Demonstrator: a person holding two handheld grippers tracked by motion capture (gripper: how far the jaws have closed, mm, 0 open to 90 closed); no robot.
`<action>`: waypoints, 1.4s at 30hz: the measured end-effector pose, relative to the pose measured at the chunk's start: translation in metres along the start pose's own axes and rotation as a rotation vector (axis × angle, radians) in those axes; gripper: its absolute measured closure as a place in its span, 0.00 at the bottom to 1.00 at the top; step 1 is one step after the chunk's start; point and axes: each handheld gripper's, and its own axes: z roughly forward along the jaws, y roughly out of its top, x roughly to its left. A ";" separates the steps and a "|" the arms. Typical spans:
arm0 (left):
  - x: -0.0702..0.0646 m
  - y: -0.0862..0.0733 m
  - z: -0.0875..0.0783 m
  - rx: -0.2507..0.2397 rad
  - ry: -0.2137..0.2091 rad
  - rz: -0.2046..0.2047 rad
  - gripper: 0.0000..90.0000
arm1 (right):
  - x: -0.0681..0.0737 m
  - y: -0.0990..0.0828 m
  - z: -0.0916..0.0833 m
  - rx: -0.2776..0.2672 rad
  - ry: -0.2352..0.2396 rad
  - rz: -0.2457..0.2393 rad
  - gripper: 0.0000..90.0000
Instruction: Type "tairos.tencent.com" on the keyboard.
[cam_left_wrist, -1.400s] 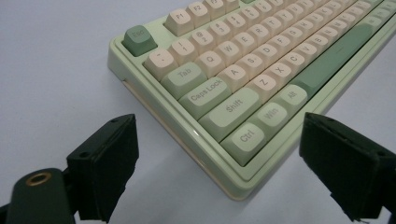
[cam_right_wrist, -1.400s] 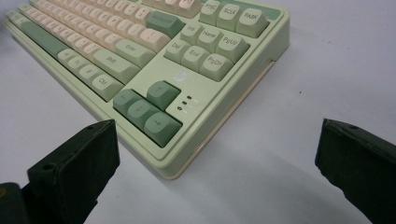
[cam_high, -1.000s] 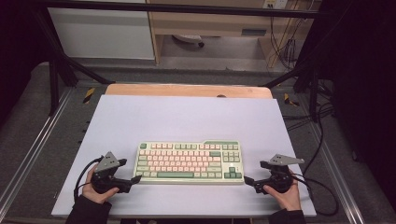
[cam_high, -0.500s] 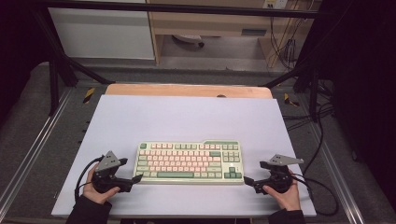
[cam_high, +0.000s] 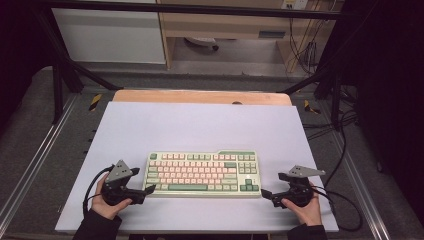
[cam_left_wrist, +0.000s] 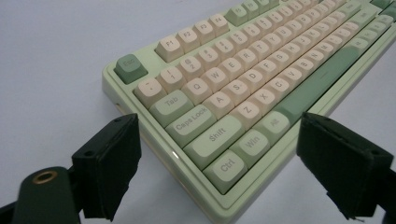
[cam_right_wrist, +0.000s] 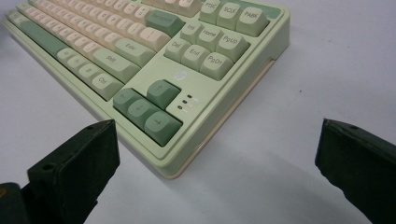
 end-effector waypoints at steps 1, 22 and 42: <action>-0.001 0.001 0.000 0.001 0.000 -0.001 0.17 | 0.000 0.000 0.000 0.000 -0.001 0.000 0.00; -0.020 0.028 0.017 0.000 -0.028 -0.013 0.48 | 0.000 0.000 0.000 0.004 -0.005 0.000 0.00; -0.032 0.050 0.047 0.005 -0.071 -0.023 0.84 | 0.000 0.000 0.001 0.008 -0.003 -0.002 0.00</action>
